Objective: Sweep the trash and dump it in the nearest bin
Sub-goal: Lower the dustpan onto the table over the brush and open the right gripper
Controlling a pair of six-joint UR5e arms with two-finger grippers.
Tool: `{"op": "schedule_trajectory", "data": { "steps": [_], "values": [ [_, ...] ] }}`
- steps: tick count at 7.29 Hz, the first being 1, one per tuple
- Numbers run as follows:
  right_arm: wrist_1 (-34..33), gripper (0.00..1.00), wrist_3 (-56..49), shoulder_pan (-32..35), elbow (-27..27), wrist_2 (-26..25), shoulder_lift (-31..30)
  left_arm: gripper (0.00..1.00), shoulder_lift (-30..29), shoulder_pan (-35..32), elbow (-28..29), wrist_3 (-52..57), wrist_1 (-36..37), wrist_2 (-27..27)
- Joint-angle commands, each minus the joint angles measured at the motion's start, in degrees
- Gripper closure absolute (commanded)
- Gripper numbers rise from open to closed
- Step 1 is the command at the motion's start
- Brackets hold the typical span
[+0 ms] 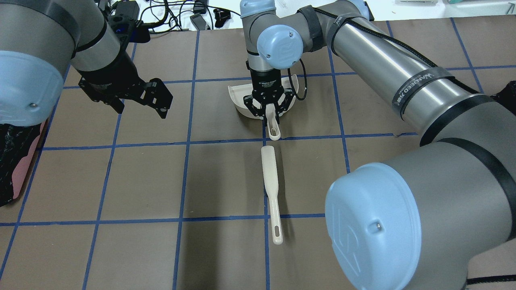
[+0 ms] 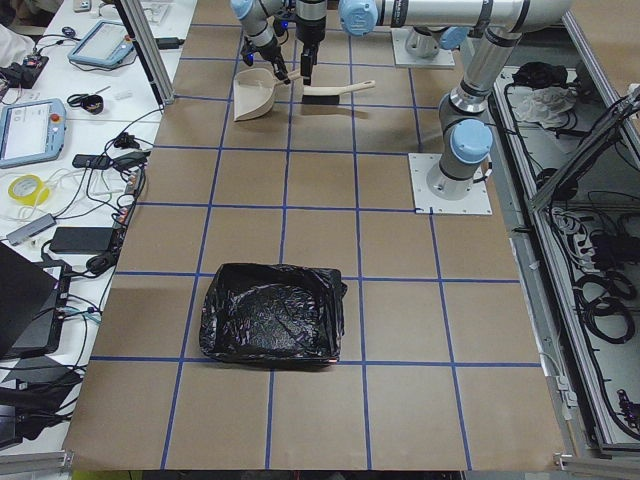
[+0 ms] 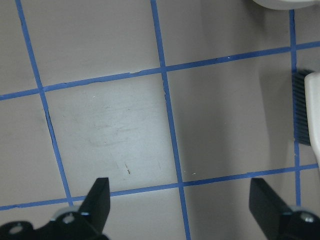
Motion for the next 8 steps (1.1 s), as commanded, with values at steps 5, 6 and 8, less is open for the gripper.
{"op": "schedule_trajectory", "data": {
  "steps": [5,6,8],
  "values": [
    [-0.3,0.66,2.2,0.0,-0.4,0.3,0.9,0.0,0.1,-0.1,-0.1,0.0,-0.1,0.0],
    [-0.3,0.44,2.3,0.0,-0.4,0.3,0.9,0.0,0.1,-0.2,-0.1,0.1,-0.1,-0.1],
    [-0.3,0.28,4.6,-0.1,-0.5,0.3,0.8,0.0,0.1,-0.2,-0.1,0.1,-0.2,-3.4]
  ]
}}
